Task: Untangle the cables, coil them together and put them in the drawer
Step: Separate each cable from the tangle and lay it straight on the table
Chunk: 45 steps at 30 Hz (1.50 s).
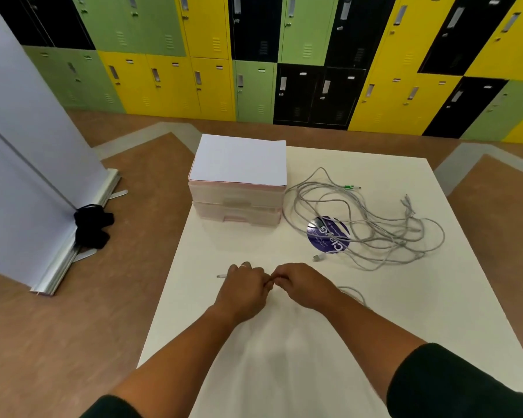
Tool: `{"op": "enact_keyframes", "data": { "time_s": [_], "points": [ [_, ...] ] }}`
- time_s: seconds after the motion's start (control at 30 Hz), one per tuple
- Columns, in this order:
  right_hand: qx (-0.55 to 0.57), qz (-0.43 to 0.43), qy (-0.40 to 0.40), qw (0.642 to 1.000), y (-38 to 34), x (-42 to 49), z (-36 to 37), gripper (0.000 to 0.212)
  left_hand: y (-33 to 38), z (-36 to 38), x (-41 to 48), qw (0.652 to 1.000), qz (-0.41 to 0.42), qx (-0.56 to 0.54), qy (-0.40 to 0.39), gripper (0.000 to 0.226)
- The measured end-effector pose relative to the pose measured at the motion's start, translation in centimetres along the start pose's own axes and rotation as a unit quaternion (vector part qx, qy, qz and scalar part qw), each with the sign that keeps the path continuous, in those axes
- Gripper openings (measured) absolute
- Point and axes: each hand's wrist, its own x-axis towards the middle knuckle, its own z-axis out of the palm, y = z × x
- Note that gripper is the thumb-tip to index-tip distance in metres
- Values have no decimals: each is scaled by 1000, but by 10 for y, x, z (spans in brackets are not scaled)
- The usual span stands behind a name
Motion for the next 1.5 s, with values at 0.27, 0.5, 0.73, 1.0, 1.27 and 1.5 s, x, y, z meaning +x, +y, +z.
{"op": "enact_keyframes", "data": {
  "time_s": [0.27,0.5,0.73,1.0,1.27,1.5],
  "points": [
    [-34,26,-11,999,-8,4,14,20,-23,9,-13,993,-27,-108,-30,33],
    [-9,46,-22,999,-10,3,17,22,-31,8,-22,995,0,-98,20,27],
    [-21,80,-2,997,15,-13,9,12,-54,4,-26,999,-29,-20,-23,25],
    [-1,70,38,997,5,-10,15,11,-44,17,-17,999,-23,-39,-7,38],
    [13,47,51,998,-8,-4,20,15,-18,22,-18,996,14,-78,50,28],
    [-30,84,7,996,13,-9,14,16,-73,16,-34,999,-14,-10,47,17]
  ]
}}
